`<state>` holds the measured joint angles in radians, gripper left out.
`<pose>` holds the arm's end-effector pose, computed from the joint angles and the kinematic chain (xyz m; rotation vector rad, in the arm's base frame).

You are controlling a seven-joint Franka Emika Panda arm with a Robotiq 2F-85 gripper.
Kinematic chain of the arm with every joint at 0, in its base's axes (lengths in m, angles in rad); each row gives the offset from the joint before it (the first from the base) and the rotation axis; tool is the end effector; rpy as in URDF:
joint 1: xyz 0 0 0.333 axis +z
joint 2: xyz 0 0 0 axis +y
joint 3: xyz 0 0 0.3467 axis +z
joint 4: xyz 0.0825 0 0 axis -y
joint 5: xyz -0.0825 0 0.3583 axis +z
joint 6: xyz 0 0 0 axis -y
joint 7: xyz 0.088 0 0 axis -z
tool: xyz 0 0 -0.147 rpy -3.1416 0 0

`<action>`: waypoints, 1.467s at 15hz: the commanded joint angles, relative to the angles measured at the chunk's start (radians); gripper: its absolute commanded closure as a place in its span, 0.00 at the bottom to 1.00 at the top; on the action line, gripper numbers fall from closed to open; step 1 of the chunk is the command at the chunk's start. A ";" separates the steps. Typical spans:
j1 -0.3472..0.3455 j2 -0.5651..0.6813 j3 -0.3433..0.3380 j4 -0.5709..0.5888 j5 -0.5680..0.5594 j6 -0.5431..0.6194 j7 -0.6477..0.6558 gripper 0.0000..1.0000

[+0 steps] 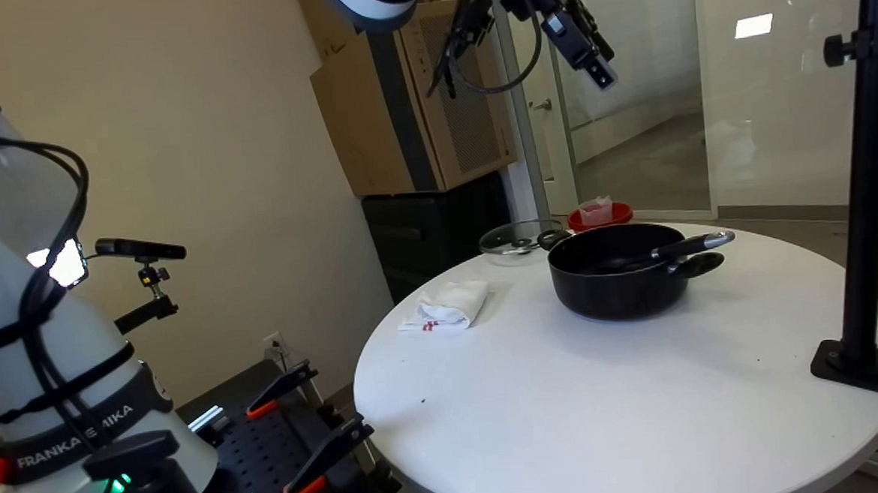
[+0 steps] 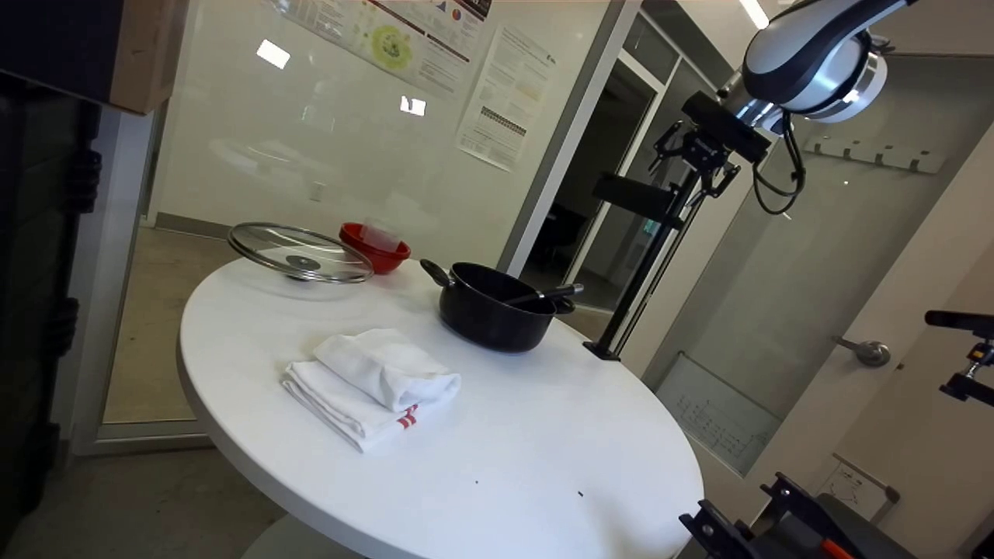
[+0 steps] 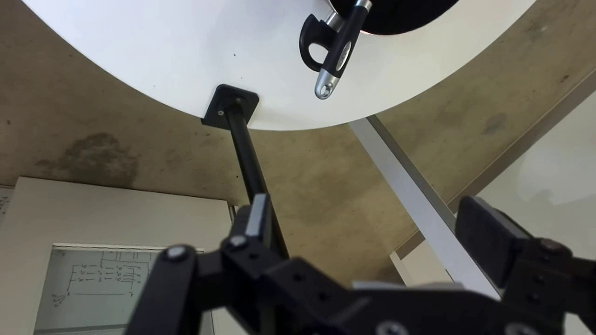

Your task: Remove the spoon from the pot.

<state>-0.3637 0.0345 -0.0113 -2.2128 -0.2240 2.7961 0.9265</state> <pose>0.5393 -0.2044 0.4365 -2.5469 1.5822 -0.8638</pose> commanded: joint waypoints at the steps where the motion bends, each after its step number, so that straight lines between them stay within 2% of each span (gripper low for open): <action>1: 0.006 0.126 -0.047 0.115 -0.170 0.045 0.241 0.00; 3: 0.046 0.233 -0.105 0.240 -0.243 0.041 0.390 0.00; 6: 0.159 0.367 -0.235 0.399 -0.335 -0.005 0.599 0.00; 7: 0.188 0.420 -0.260 0.455 -0.363 -0.025 0.668 0.00; 9: 0.224 0.515 -0.268 0.558 -0.352 -0.111 0.732 0.00; 13: 0.269 0.707 -0.246 0.763 -0.295 -0.301 0.774 0.00; 14: 0.312 0.757 -0.289 0.811 -0.243 -0.335 0.753 0.00; 19: 0.294 0.956 -0.294 1.044 -0.130 -0.526 0.711 0.00; 22: 0.273 1.027 -0.300 1.130 -0.102 -0.595 0.688 0.00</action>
<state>-0.0714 0.9598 -0.2966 -1.2384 -0.3759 2.2873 1.6631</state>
